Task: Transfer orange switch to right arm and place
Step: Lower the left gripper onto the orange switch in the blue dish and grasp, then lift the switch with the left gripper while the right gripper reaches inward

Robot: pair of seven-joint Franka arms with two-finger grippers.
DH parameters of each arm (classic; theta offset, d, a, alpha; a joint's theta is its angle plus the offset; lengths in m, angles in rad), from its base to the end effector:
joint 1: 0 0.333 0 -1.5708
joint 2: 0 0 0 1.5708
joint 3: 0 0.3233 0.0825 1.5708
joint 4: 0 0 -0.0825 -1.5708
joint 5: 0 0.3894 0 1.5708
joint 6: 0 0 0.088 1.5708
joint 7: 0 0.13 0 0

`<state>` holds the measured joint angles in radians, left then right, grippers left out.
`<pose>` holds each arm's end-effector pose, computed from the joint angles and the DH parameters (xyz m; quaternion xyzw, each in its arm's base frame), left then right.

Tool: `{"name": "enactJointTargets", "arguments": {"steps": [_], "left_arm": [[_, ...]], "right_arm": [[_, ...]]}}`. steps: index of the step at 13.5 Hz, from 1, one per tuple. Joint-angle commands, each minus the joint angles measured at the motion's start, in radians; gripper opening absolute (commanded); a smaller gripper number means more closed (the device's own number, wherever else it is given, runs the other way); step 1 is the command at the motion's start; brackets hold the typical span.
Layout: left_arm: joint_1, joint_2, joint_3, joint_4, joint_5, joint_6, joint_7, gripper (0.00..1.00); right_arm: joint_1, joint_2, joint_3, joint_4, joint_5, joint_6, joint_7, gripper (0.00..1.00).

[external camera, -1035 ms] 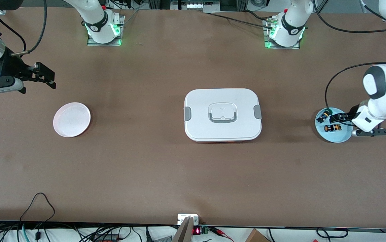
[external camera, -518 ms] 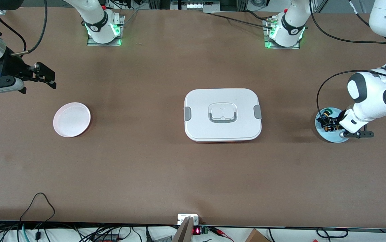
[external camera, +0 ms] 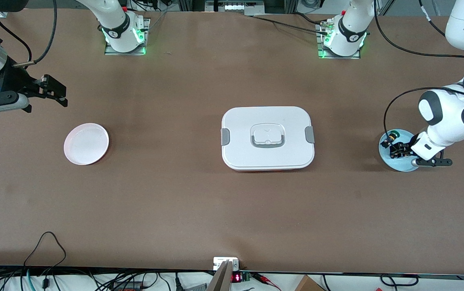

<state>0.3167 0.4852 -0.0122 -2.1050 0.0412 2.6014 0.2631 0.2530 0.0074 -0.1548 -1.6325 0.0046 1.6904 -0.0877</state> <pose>0.5606 0.1757 0.1631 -0.9999 -0.0038 -0.0032 0.0091 0.5706 0.0571 0.5858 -0.9954 -0.0926 -0.0253 0.0019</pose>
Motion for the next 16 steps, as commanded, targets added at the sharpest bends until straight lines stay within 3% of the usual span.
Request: {"name": "enactJointTargets", "arguments": {"steps": [1,2,4,7,10,13,16], "left_arm": [[0.002,0.004,-0.003,0.010,0.020,0.008,0.011,0.89],[0.002,0.004,-0.003,0.011,0.020,0.008,0.013,0.70],[0.001,0.006,-0.005,0.011,0.020,0.003,0.013,0.55],[0.001,-0.010,-0.015,0.039,0.019,-0.103,0.025,0.52],[-0.005,-0.011,-0.041,0.205,0.006,-0.395,0.031,0.49],[-0.005,-0.011,-0.081,0.376,0.003,-0.706,0.050,0.30],[-0.015,-0.008,-0.124,0.541,-0.076,-0.962,0.054,0.28]], "right_arm": [[0.000,0.003,0.003,0.019,0.002,-0.009,0.008,1.00],[0.000,0.003,0.004,0.019,0.002,-0.009,0.008,1.00],[0.000,0.003,0.005,0.019,0.002,-0.008,0.008,1.00],[0.000,0.003,0.004,0.019,0.002,-0.009,0.008,1.00],[0.000,0.003,0.003,0.019,0.002,-0.008,0.008,1.00],[-0.001,0.006,0.003,0.019,-0.001,-0.002,0.008,1.00],[-0.011,0.011,0.001,0.019,-0.003,0.026,0.008,1.00]]}}
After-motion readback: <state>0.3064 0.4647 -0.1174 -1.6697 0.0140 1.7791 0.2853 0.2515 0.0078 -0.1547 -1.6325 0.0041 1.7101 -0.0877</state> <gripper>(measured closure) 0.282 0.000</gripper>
